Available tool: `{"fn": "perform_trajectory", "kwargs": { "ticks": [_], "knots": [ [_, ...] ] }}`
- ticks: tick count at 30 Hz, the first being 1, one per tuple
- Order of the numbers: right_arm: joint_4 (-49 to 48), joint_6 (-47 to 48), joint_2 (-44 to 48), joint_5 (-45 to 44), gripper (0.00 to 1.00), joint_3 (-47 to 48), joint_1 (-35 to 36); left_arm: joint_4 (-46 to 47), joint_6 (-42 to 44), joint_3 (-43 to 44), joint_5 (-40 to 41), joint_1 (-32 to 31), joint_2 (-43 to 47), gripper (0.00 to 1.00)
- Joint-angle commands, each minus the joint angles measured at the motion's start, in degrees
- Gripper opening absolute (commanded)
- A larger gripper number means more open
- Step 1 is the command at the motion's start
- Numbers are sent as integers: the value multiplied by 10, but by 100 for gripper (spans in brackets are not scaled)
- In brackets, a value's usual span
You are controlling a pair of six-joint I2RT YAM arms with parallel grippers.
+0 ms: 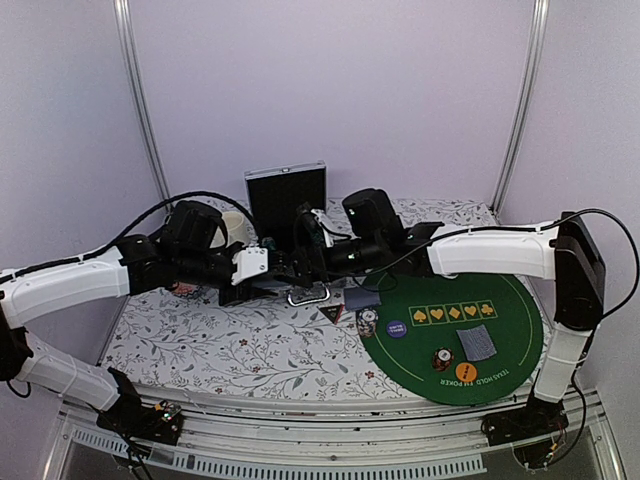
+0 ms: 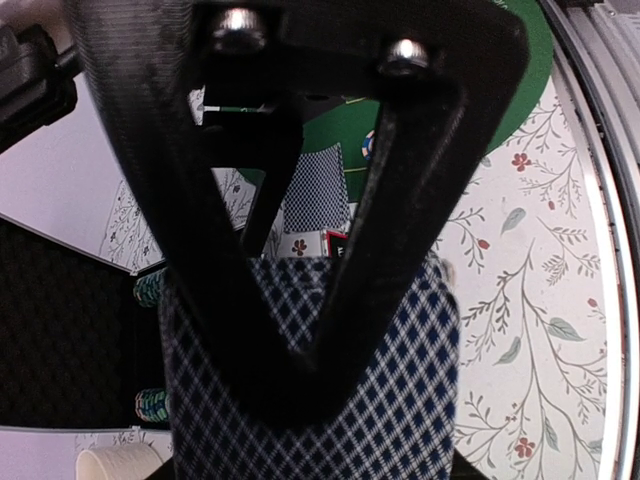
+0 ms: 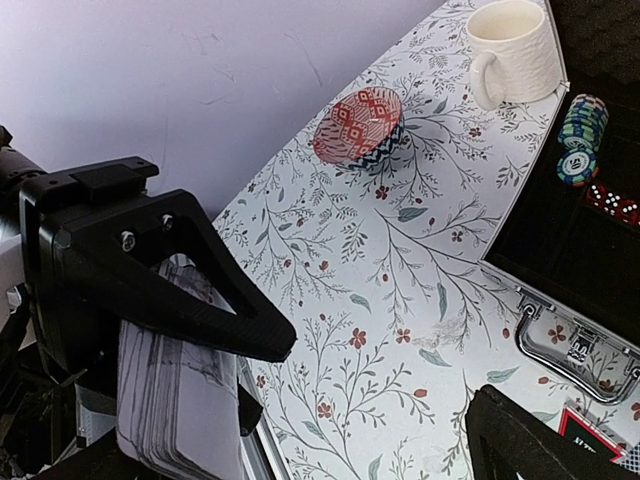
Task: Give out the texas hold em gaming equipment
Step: Pick up the poker card from the face-down deck piles.
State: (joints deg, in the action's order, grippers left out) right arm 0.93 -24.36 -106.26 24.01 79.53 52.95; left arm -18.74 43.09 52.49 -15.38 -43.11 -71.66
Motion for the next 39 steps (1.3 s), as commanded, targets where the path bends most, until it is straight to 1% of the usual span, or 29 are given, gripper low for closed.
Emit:
{"fn": "perform_trajectory", "kwargs": {
  "ticks": [1,19,21,25,28,31,33,36,39],
  "knots": [
    [51,18,15,-51,99,15,0,18,5,-2,-10,-8,22,45],
    [121,42,40,-87,95,26,-1,19,5,-3,-7,-7,24,45],
    [121,44,43,-76,93,25,-1,19,5,-3,-7,-8,23,45],
    [109,53,47,-20,87,27,0,19,5,-3,-5,-8,19,45],
    [101,51,48,14,80,30,-1,20,5,-3,-4,-8,18,45],
    [98,50,49,35,67,32,0,19,5,-4,-2,-8,17,45],
    [98,47,51,39,56,34,-1,20,6,-4,-1,-8,16,45],
    [100,44,58,35,45,32,-1,20,6,-4,-1,-8,16,45],
    [104,44,64,34,37,31,-1,20,6,-4,-1,-8,15,45]
  ]
}}
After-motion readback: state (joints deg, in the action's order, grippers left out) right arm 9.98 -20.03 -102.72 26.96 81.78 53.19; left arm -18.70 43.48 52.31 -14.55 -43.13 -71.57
